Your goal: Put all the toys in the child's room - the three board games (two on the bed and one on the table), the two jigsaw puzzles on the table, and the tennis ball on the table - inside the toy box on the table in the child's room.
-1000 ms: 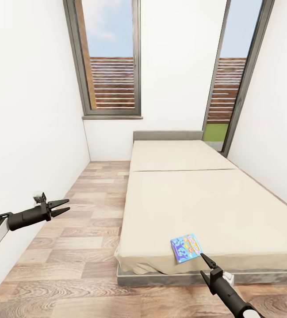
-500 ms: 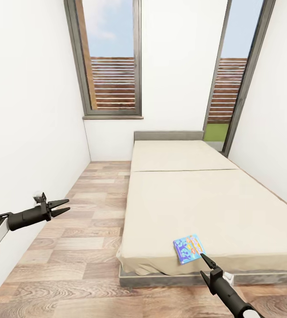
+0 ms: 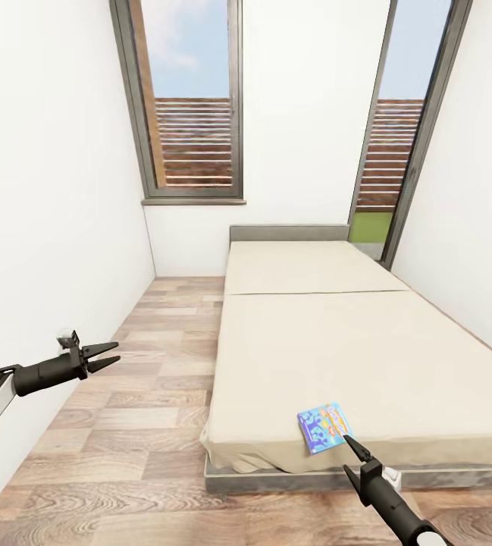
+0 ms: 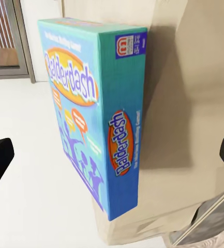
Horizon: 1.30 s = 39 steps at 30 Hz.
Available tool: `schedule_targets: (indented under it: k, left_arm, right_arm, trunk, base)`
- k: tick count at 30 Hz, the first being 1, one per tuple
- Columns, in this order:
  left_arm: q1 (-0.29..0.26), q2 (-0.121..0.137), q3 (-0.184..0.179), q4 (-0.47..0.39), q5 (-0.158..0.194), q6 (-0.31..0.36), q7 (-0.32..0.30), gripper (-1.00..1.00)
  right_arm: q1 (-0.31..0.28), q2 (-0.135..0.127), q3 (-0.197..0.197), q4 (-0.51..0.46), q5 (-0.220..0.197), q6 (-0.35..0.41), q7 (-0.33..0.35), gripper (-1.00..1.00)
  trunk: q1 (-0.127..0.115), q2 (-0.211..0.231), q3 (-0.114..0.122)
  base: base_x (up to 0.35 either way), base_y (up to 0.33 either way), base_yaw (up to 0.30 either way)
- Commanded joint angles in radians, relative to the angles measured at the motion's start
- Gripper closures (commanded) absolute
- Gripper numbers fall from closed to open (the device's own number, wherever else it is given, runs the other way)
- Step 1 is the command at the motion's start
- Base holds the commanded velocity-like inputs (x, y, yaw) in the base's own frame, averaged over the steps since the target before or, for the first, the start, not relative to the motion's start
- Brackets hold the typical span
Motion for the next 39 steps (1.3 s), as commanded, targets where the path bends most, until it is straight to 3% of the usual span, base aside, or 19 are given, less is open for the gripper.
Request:
schedule_targets:
  k: [1, 21, 39]
  left_arm:
    - [0.0, 0.0, 0.001, 0.0, 0.001, 0.011, -0.003, -1.0]
    - [0.0, 0.0, -0.001, 0.0, 0.001, 0.012, -0.003, -1.0]
    - [0.0, 0.0, 0.0, 0.0, 0.001, 0.011, -0.003, -1.0]
  right_arm:
    - [-0.001, 0.0, -0.002, 0.0, -0.006, 0.008, 0.001, -1.0]
    - [-0.001, -0.004, -0.003, 0.002, -0.007, 0.009, 0.001, -1.0]
    - [-0.001, -0.01, -0.004, 0.002, -0.007, 0.057, -0.001, -1.0]
  trunk:
    - [0.0, 0.0, -0.001]
    - [0.0, 0.0, -0.001]
    - [0.0, 0.0, -0.001]
  base:
    - [0.0, 0.0, 0.0]
    - [0.04, 0.05, 0.0]
    - [0.0, 0.0, 0.0]
